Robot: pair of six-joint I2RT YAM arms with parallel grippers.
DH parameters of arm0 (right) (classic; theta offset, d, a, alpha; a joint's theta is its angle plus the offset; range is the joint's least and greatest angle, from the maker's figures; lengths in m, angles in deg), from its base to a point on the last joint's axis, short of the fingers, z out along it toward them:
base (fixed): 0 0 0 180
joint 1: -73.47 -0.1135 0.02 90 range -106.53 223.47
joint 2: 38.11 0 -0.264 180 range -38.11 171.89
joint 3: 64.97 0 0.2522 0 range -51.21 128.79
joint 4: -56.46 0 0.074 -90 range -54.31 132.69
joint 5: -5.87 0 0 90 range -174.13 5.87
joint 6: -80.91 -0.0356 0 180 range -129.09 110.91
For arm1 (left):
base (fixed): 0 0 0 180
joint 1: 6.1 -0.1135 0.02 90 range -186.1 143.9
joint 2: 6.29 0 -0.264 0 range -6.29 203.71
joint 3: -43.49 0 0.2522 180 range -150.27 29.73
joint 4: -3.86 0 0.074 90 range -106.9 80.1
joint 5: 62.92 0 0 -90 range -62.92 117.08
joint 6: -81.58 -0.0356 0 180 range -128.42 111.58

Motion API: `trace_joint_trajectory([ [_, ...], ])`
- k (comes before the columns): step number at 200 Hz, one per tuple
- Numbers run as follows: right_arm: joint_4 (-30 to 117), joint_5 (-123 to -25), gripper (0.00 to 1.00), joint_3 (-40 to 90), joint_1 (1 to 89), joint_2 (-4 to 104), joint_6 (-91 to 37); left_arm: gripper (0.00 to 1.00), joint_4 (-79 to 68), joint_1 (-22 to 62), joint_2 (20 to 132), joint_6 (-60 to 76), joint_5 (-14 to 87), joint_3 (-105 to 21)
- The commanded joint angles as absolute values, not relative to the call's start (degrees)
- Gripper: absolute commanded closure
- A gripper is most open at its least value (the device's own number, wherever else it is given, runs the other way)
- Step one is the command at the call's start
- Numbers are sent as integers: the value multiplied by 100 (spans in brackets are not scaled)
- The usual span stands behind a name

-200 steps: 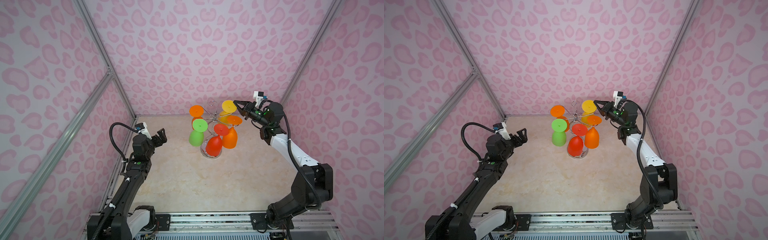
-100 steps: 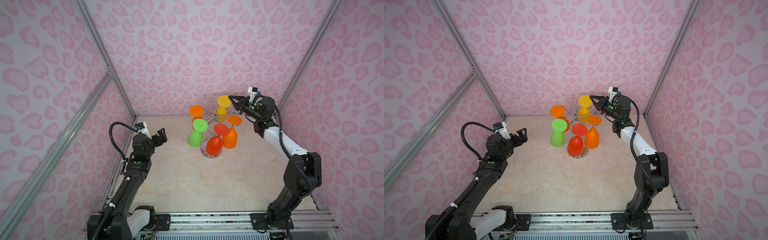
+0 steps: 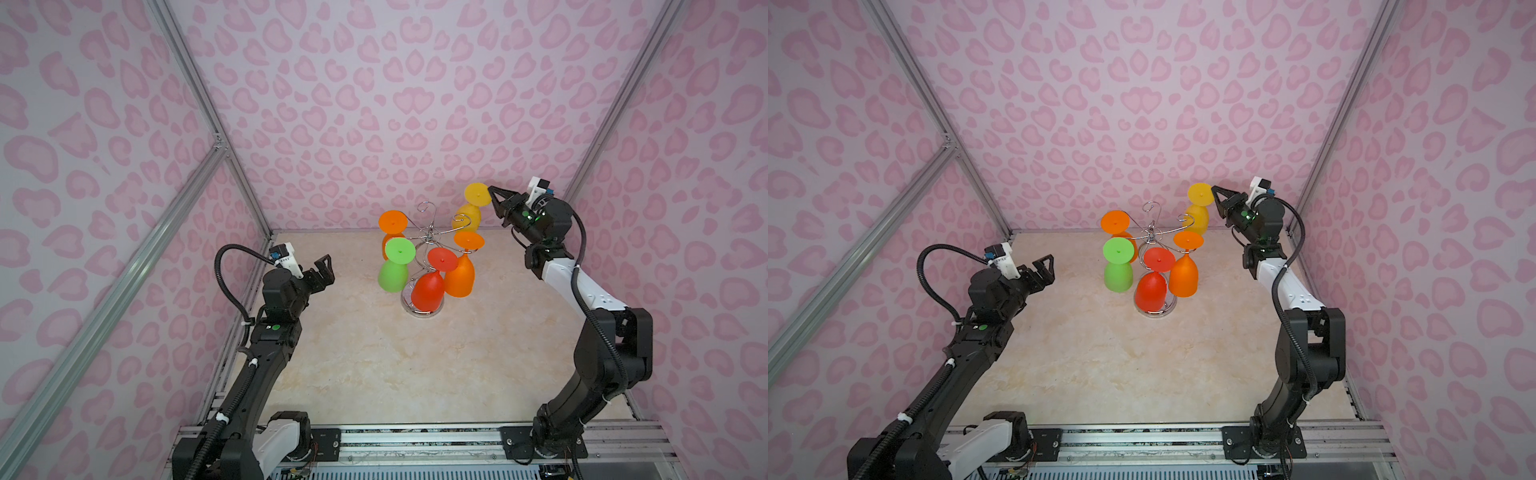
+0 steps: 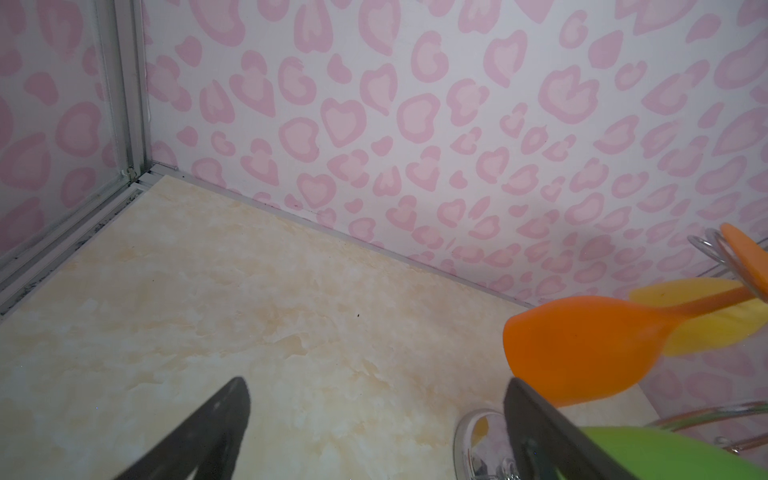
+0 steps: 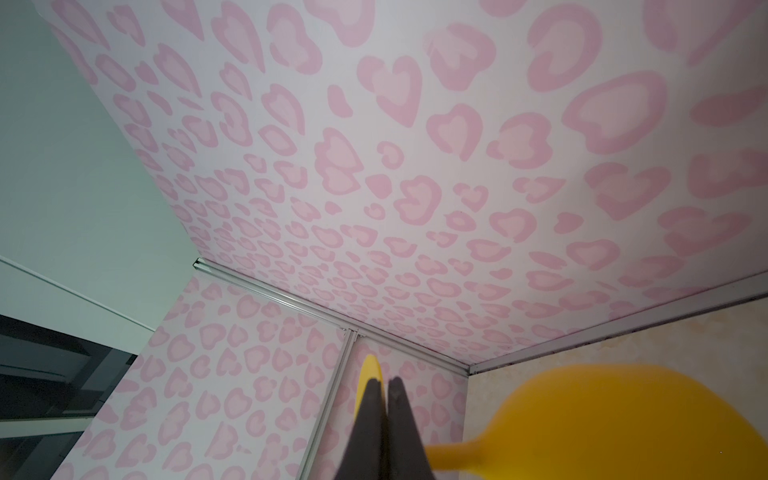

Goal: Take the wine glass off the wine glass rack
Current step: 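Lift the yellow glass off the rack hook with the right gripper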

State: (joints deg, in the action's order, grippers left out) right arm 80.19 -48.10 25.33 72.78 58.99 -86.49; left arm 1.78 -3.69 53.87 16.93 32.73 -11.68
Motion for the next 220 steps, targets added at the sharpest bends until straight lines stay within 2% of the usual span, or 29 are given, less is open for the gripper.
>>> trace_joint_trajectory([
  [1,8593,-4880,100,2279,7488,5603,-8800,3,280,-367,5251,1619,3454,-1246],
  [75,8742,-4622,100,1655,8207,3690,-8483,3,1503,-365,4453,2030,5097,-1354],
  [97,8671,-4531,100,1729,8216,3261,-8367,4,2127,-366,4618,2416,6013,-1569],
  [132,9869,-4493,100,1673,8162,3009,-9207,8,3501,-323,5270,3415,7028,-1959],
  [153,10646,-4528,100,1708,7876,3072,-9663,10,4171,-193,5765,3904,7425,-2369],
  [220,12299,-4565,100,2130,6048,4022,-10490,11,5058,422,7266,4367,8256,-3678],
])
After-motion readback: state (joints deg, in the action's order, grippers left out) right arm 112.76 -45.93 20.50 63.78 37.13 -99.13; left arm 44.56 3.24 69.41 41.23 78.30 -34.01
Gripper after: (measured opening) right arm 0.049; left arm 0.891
